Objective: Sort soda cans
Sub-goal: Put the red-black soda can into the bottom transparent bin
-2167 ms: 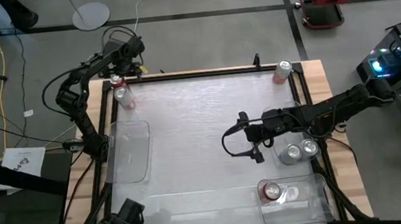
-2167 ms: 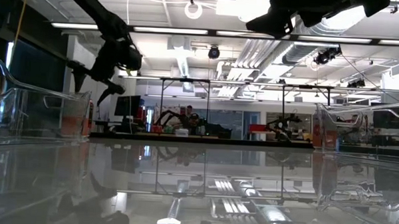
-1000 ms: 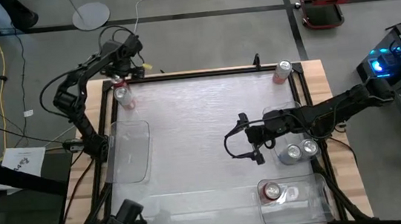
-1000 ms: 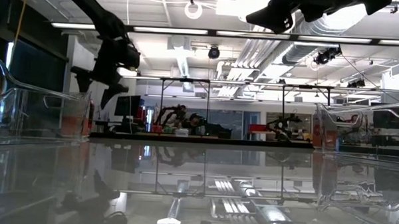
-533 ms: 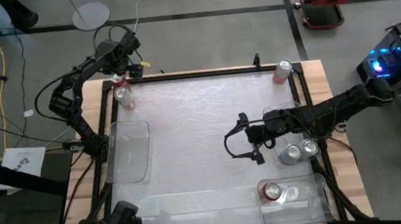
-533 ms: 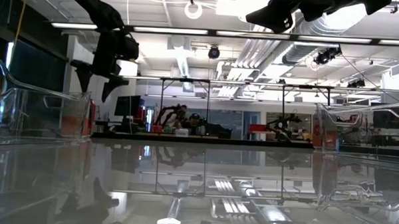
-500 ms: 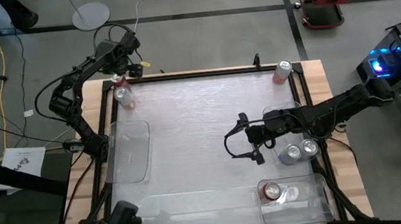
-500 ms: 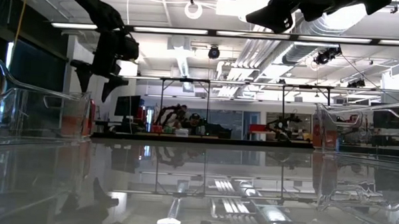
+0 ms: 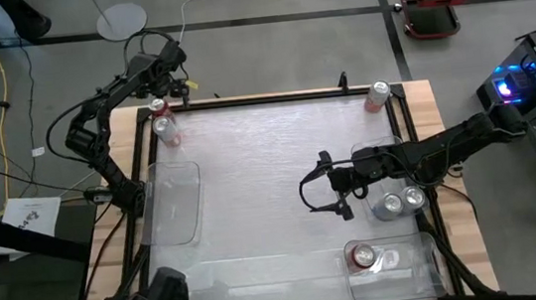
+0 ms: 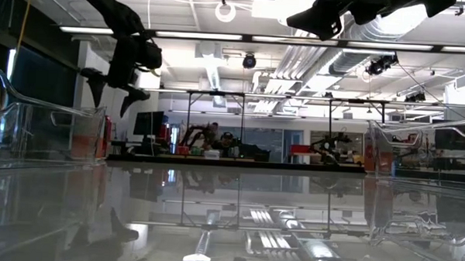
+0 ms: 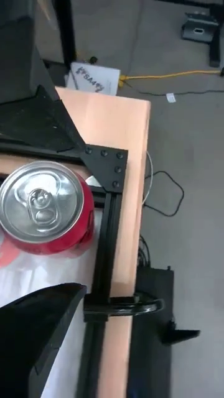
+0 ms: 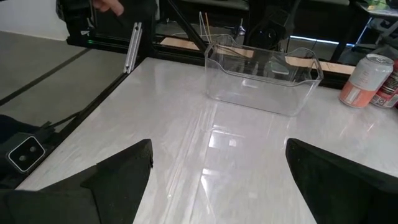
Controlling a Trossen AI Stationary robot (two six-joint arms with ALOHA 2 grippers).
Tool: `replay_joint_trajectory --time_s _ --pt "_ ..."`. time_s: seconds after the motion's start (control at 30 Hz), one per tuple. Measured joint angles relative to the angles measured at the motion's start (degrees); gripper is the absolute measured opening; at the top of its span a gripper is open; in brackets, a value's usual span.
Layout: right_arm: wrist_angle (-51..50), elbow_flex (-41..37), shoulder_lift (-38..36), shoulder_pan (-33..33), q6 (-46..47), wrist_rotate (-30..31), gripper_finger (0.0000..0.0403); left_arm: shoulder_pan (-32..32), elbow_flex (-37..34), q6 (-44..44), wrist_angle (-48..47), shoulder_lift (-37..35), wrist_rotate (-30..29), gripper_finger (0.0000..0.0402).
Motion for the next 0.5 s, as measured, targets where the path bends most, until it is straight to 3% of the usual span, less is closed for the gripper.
replay_joint_trajectory --time_s 0.5 --pt "-0.05 0.0 0.0 0.05 -0.07 -0.09 0.0362 -1.8 0.02 -12.03 -9.43 7.03 -3.93 0.0337"
